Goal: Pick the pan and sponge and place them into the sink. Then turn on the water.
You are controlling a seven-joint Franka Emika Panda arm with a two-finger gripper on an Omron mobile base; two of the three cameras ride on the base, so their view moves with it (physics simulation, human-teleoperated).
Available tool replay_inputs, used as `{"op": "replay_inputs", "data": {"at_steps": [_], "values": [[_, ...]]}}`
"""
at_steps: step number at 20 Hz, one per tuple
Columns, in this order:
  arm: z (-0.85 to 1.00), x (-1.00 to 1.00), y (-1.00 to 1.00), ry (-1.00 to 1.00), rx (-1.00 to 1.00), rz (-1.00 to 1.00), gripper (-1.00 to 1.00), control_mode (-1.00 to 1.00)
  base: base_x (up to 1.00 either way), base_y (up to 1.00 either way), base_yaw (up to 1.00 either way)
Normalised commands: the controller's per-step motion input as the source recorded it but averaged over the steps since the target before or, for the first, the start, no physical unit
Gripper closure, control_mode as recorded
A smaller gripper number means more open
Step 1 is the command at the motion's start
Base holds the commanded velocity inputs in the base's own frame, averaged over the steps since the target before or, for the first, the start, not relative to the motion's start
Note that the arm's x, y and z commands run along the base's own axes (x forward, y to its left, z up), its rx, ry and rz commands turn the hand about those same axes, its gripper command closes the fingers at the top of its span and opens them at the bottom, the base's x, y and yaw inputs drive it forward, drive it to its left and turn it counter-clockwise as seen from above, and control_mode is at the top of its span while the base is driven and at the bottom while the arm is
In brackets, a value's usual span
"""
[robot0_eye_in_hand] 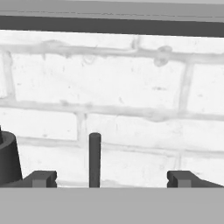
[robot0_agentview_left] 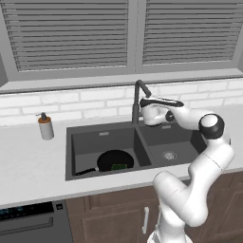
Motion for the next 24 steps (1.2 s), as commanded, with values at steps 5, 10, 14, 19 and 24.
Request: {"op": "replay_inputs", "data": {"at_steps": [5, 10, 14, 19, 24], "values": [[-0.03, 0.26, 0.0, 0.0, 0.0, 0.0, -1.0, -1.0, 0.0, 0.0, 0.0], [0.0, 0.26, -0.07, 0.0, 0.04, 0.0, -1.0, -1.0, 0.0, 0.0, 0.0], [0.0, 0.03, -0.2, 0.0, 0.1, -0.01, -1.0, -1.0, 0.0, 0.0, 0.0], [0.0, -0.09, -0.66, -0.01, 0.22, -0.03, -1.0, -1.0, 0.0, 0.0, 0.0], [-0.02, -0.07, -0.73, 0.0, 0.25, -0.04, -1.0, -1.0, 0.0, 0.0, 0.0]]}}
